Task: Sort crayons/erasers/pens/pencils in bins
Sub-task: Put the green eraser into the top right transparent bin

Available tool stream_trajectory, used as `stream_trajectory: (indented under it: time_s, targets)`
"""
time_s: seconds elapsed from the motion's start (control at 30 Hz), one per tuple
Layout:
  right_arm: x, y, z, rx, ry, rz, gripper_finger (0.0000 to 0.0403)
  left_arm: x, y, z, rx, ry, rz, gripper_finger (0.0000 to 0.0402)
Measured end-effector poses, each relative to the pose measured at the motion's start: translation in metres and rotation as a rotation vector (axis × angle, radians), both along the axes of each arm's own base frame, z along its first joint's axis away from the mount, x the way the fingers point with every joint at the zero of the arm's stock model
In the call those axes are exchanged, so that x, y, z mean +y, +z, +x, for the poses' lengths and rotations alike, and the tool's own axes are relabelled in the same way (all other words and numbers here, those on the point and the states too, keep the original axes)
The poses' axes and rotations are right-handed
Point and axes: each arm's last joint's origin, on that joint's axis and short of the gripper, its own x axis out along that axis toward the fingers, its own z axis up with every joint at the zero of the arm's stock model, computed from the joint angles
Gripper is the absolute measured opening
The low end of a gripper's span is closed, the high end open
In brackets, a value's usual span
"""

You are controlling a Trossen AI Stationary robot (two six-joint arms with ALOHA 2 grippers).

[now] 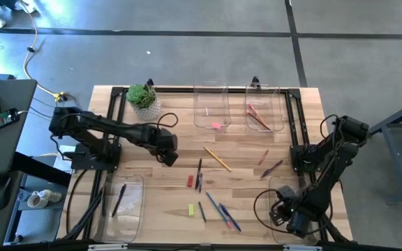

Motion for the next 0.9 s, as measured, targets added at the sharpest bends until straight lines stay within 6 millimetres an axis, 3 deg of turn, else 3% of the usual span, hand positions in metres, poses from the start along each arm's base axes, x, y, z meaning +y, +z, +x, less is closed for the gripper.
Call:
stream_trajectory:
  time_s: [0.73, 0.9]
  targets:
    - [0.001, 0.003, -0.001, -0.002, 0.027, 0.003, 0.0099, -0.001, -0.047, 0.019, 0.113, 0.022, -0.072, 0.0197]
    - [0.0, 0.007, -0.002, -0.011, 0.026, 0.019, 0.0099, -0.001, -0.048, 0.019, 0.116, 0.032, -0.073, 0.0181]
